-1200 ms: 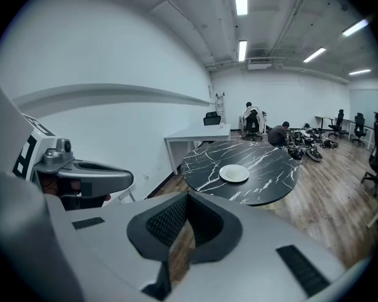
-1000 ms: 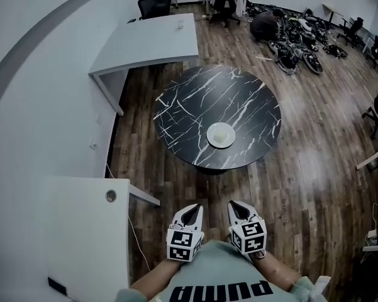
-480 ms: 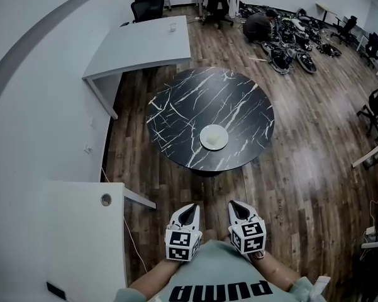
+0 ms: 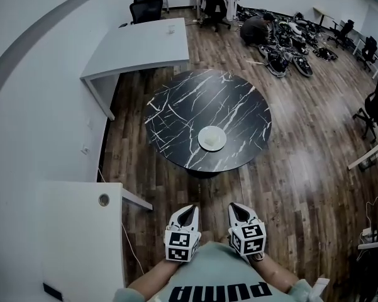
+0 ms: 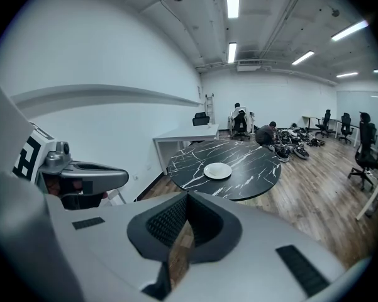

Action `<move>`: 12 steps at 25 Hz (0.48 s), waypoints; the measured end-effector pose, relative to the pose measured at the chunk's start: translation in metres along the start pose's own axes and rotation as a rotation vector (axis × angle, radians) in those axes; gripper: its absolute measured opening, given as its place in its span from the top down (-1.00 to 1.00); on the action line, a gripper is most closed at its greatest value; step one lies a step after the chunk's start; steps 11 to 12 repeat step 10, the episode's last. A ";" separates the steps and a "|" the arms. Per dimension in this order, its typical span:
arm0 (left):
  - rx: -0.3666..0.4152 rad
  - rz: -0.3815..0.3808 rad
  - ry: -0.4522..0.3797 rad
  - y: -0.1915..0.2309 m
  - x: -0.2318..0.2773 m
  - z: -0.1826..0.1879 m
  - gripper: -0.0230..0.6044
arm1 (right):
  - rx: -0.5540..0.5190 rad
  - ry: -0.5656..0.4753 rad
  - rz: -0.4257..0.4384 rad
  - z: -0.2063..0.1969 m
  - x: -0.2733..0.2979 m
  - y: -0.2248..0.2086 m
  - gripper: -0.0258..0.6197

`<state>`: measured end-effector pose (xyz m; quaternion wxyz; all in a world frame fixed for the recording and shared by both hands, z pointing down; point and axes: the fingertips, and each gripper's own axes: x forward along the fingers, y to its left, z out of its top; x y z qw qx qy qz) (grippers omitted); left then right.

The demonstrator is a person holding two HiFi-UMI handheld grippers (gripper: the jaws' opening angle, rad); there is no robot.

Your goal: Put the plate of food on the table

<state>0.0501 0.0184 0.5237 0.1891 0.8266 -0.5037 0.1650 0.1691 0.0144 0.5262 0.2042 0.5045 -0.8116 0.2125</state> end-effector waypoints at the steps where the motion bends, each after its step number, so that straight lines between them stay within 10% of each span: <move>1: 0.000 0.001 -0.002 0.000 -0.001 -0.001 0.91 | -0.001 -0.002 -0.001 0.000 -0.001 0.001 0.90; 12: 0.006 -0.002 -0.012 0.006 -0.010 0.003 0.91 | 0.007 -0.005 -0.007 0.001 -0.004 0.011 0.90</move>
